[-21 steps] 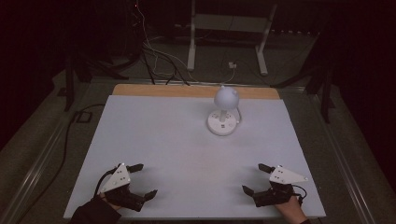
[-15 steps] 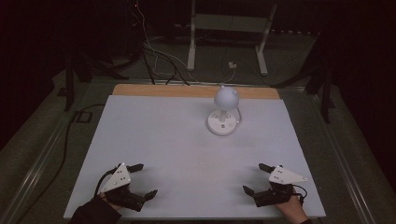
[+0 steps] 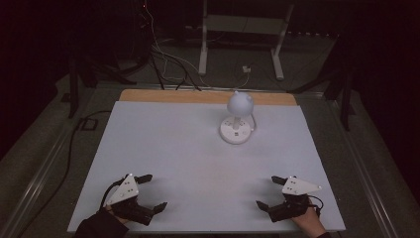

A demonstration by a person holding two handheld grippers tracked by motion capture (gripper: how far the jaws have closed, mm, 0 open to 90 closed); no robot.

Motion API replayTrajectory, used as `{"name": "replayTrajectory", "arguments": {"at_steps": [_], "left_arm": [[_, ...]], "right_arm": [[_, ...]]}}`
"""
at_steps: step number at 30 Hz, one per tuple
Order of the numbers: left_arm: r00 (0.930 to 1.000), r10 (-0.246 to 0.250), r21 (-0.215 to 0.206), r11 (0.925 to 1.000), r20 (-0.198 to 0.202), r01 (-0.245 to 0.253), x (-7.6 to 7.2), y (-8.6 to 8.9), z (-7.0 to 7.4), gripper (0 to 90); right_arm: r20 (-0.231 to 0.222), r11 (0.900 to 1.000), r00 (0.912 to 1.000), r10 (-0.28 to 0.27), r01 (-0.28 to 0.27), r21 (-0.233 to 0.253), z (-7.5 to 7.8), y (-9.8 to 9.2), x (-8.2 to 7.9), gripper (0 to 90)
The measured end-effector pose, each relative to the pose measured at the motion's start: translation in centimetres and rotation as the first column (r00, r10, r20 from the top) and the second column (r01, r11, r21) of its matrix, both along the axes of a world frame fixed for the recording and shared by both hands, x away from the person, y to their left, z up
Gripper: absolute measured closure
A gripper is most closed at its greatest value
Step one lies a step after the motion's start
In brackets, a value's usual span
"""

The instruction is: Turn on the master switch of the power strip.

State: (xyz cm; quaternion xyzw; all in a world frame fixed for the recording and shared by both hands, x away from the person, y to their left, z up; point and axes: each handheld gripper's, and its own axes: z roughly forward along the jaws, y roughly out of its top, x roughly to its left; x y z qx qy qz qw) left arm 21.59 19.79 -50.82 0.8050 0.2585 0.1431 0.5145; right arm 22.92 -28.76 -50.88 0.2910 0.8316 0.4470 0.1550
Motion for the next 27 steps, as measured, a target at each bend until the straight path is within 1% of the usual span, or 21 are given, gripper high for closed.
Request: {"name": "replayTrajectory", "arguments": {"at_steps": [2, 4, 5, 7, 8, 10, 11, 12, 13, 14, 15, 16, 19, 22, 23, 24, 25, 26, 27], "left_arm": [[1.0, 0.001, -0.003, 1.0, -0.002, -0.001, 0.0, 0.0, 0.0, 0.1], [1.0, 0.002, -0.006, 1.0, -0.002, -0.002, 0.0, 0.1, 0.0, 0.1], [1.0, 0.003, -0.006, 1.0, -0.001, -0.003, 0.0, 0.1, 0.0, 0.1], [1.0, 0.003, -0.007, 1.0, -0.002, -0.003, 0.0, 0.0, 0.0, 0.1], [1.0, 0.002, -0.007, 1.0, -0.002, -0.002, 0.0, 0.0, 0.0, 0.1], [1.0, 0.003, -0.007, 1.0, -0.005, -0.003, 0.1, 0.0, 0.0, 0.1], [1.0, 0.002, -0.005, 1.0, -0.004, -0.002, 0.1, 0.0, 0.0, 0.1], [1.0, 0.002, -0.005, 1.0, -0.004, -0.002, 0.1, 0.0, 0.0, 0.1], [1.0, 0.003, -0.005, 1.0, -0.004, -0.003, 0.1, 0.0, 0.0, 0.1], [1.0, 0.003, -0.006, 1.0, -0.004, -0.003, 0.1, 0.0, 0.0, 0.1], [1.0, 0.002, -0.006, 1.0, -0.005, -0.003, 0.1, 0.0, 0.0, 0.1], [1.0, 0.002, -0.006, 1.0, -0.006, -0.002, 0.1, 0.1, 0.0, 0.1], [1.0, 0.002, -0.007, 1.0, -0.007, -0.002, 0.1, 0.0, 0.0, 0.1], [1.0, 0.001, -0.008, 1.0, -0.006, -0.001, 0.1, 0.1, 0.0, 0.1], [1.0, 0.002, -0.009, 1.0, -0.006, -0.002, 0.1, 0.1, 0.0, 0.1], [1.0, 0.002, -0.009, 1.0, -0.006, -0.002, 0.1, 0.1, 0.0, 0.1], [1.0, 0.003, -0.008, 1.0, -0.005, -0.003, 0.1, 0.1, 0.0, 0.1], [1.0, 0.002, -0.007, 1.0, -0.005, -0.002, 0.1, 0.0, 0.0, 0.1], [1.0, 0.002, -0.008, 1.0, -0.006, -0.002, 0.1, 0.0, 0.0, 0.1]], "right_arm": [[-0.007, 1.0, 1.0, 0.005, -0.005, -0.004, -0.1, 0.1, 0.1, 0.0], [-0.005, 1.0, 1.0, 0.006, -0.006, 0.016, -0.2, 0.1, 0.1, 0.0], [0.004, 1.0, 1.0, 0.003, -0.003, 0.007, -0.2, 0.2, 0.0, 0.0], [0.0, 1.0, 1.0, 0.005, -0.005, 0.003, -0.2, 0.3, 0.0, 0.0], [-0.016, 1.0, 0.9998, 0.016, -0.016, -0.004, -0.3, 0.4, 0.1, 0.0], [-0.017, 1.0, 0.9997, 0.017, -0.018, -0.01, -0.3, 0.6, 0.0, 0.0], [-0.023, 1.0, 0.9994, 0.027, -0.027, -0.011, -0.3, 0.9, -0.1, 0.0], [-0.033, 0.999, 0.9988, 0.036, -0.036, -0.006, -0.2, 1.1, -0.1, 0.0], [-0.033, 0.999, 0.9988, 0.036, -0.036, -0.006, -0.2, 1.1, -0.1, 0.0], [-0.054, 0.999, 0.9973, 0.049, -0.049, 0.005, 0.0, 1.3, -0.1, 0.0], [-0.054, 0.999, 0.9973, 0.049, -0.049, 0.005, 0.0, 1.3, -0.1, 0.0], [-0.073, 0.998, 0.9954, 0.062, -0.062, 0.012, 0.1, 1.5, 0.0, 0.0], [-0.081, 0.997, 0.9938, 0.076, -0.075, 0.015, 0.4, 1.9, 0.0, 0.0], [-0.075, 0.997, 0.9942, 0.078, -0.077, 0.01, 0.8, 2.2, 0.0, 0.0], [-0.065, 0.997, 0.9947, 0.079, -0.078, 0.02, 1.2, 2.4, 0.1, 0.0], [-0.065, 0.997, 0.9947, 0.079, -0.078, 0.02, 1.2, 2.4, 0.1, 0.0], [-0.06, 0.996, 0.9948, 0.083, -0.081, 0.036, 1.6, 2.5, 0.4, 0.0], [-0.059, 0.996, 0.9948, 0.083, -0.081, 0.037, 1.7, 2.6, 0.5, 0.0], [-0.049, 0.996, 0.9955, 0.081, -0.08, 0.035, 1.9, 2.7, 0.6, 0.0]]}}
